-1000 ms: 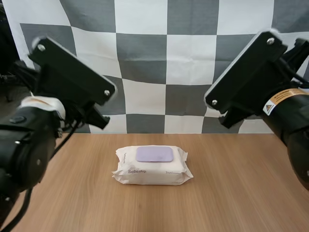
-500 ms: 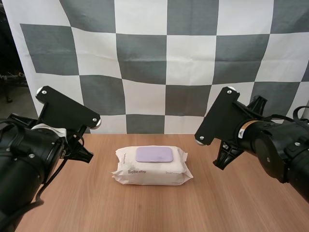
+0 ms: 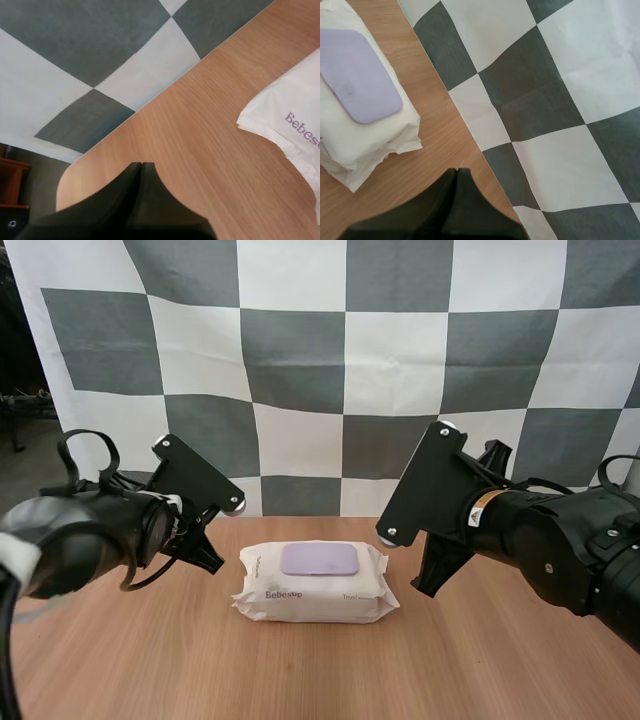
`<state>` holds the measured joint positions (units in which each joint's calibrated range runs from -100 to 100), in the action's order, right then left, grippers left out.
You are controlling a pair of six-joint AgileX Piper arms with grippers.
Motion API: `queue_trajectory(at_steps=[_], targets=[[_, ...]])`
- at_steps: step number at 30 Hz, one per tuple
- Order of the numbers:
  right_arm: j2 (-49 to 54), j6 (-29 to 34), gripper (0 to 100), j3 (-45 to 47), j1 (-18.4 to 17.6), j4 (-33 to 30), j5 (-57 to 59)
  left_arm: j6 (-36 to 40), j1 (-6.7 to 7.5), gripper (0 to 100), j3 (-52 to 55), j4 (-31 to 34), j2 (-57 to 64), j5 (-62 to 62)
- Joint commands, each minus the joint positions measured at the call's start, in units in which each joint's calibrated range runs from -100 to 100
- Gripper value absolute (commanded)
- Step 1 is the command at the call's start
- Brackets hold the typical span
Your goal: Open the wet wipes lid
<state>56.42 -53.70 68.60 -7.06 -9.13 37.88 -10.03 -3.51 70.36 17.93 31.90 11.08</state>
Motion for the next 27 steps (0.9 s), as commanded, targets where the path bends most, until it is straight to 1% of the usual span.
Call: queue_trajectory(at_steps=[1,3,5,8,14,16,17,18,19,20,21,23,24,25,26,27], targets=[[-0.04,-0.04,0,0.01,-0.03,-2.05,-1.08,2.82,-0.08,0,0.36,-2.19,-3.69,-1.2],[-0.04,-0.04,0,0.01,-0.03,-2.33,-3.4,2.82,-0.08,0,0.36,-6.5,-2.68,-3.53],[-0.04,-0.04,0,0.01,-0.05,-1.07,-5.32,2.68,-0.08,0,0.36,-10.0,-2.06,-4.22],[-0.04,-0.04,0,0.01,-0.11,-0.8,-6.4,0.99,-0.08,0,0.36,-10.5,-2.33,-4.17],[-0.04,-0.39,0,0.01,-0.11,-0.69,-6.78,-0.94,-0.08,0,0.36,-10.4,-5.87,-9.46],[-0.04,-0.39,0,0.01,-0.11,-0.69,-6.78,-1.43,0.0,4,0.36,-10.4,-8.04,-9.77],[-0.04,-0.39,0,0.01,-0.11,-0.69,-6.78,-1.89,0.0,11,0.36,-10.4,-9.21,-10.17],[-0.04,-0.39,0,0.01,-0.11,-0.69,-6.78,-2.09,0.0,20,0.36,-10.4,-10.34,-10.16],[-0.04,-0.39,0,0.01,-0.11,-0.69,-6.78,-2.57,0.0,32,0.36,-10.4,-11.19,-11.08],[-0.04,-0.39,0,0.01,-0.11,-0.59,-6.8,-3.43,0.0,46,0.36,-10.4,-12.19,-11.08],[-0.04,-0.39,9,0.01,-0.11,-0.38,-6.95,-4.46,0.0,62,0.36,-10.4,-13.04,-11.08],[-0.04,-0.39,28,0.01,-0.11,0.49,-6.95,-5.63,0.0,90,0.36,-10.4,-14.13,-11.08],[-0.04,-0.39,34,0.01,-0.11,0.77,-6.95,-6.25,0.08,99,0.36,-10.4,-14.42,-11.08],[-0.04,-0.39,40,0.01,-0.11,1.11,-7.14,-6.61,0.22,99,0.36,-10.4,-14.42,-10.57],[-0.04,-0.39,44,0.01,-0.11,1.61,-7.54,-6.61,0.34,95,0.36,-10.4,-14.42,-8.46],[-0.04,-0.39,45,0.01,-0.11,1.82,-8.03,-6.61,0.44,90,0.36,-10.4,-14.42,-6.98]])
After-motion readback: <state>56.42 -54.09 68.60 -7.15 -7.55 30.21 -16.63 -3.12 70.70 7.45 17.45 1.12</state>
